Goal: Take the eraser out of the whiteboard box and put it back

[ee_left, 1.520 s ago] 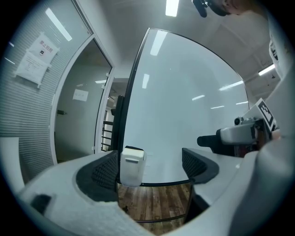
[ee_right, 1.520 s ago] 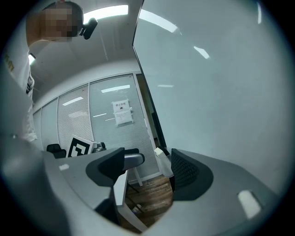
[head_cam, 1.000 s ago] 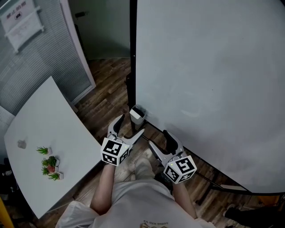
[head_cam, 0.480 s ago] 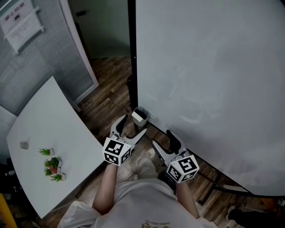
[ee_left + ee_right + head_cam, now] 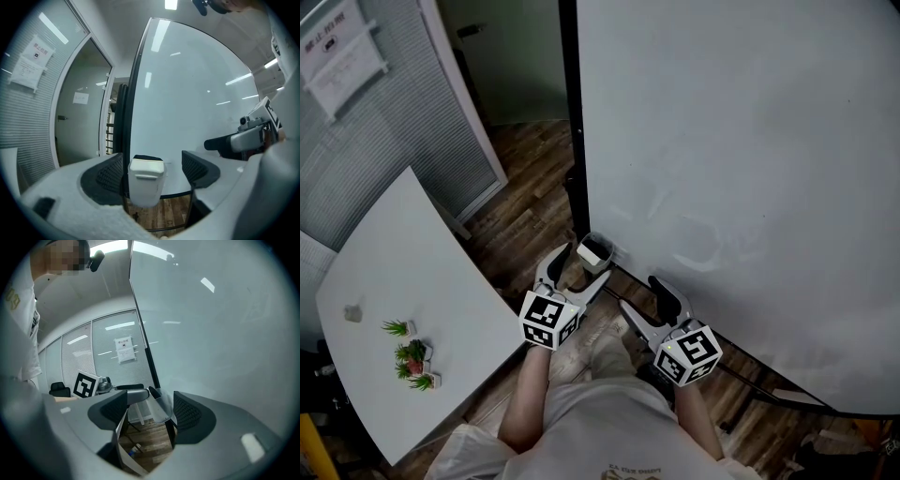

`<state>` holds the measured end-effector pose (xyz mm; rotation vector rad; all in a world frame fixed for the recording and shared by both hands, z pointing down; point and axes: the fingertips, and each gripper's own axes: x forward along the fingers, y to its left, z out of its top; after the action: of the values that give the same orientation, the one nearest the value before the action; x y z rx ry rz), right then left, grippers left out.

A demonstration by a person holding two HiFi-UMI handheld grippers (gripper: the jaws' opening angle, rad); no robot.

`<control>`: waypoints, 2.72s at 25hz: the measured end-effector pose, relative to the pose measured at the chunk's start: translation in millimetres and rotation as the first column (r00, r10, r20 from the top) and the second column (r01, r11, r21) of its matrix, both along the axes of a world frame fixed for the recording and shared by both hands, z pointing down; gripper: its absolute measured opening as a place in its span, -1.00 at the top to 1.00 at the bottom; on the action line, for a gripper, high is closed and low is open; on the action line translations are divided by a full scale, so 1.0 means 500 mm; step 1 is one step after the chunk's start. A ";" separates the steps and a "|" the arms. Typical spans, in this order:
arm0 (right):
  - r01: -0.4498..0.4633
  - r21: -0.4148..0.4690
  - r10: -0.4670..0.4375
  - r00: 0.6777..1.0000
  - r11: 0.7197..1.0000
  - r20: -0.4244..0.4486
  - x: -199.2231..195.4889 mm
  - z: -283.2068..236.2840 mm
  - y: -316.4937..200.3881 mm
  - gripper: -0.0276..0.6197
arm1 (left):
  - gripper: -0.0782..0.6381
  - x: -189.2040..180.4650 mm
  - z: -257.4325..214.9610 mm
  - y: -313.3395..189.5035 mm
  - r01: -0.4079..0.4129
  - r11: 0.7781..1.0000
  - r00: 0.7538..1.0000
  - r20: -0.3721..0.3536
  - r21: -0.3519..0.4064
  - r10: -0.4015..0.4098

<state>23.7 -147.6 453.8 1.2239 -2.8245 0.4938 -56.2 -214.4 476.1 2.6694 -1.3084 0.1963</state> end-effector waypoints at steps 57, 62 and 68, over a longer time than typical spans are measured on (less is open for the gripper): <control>-0.026 -0.020 0.026 1.000 0.999 0.002 0.023 0.029 -0.048 0.14 | 0.05 0.020 0.016 -0.054 -0.008 0.994 0.998 0.058 0.110 0.001; -0.031 -0.020 0.031 0.999 0.999 0.007 0.025 0.030 -0.047 0.15 | 0.04 0.020 0.020 -0.054 -0.011 0.995 0.998 0.064 0.102 0.005; -0.034 -0.017 0.034 0.999 0.999 0.007 0.023 0.029 -0.044 0.17 | 0.04 0.020 0.022 -0.053 -0.012 0.995 0.998 0.062 0.095 0.006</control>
<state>35.3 -169.4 468.5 1.2716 -2.8042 0.5237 -46.3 -241.0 486.9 2.7702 -1.3570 0.2247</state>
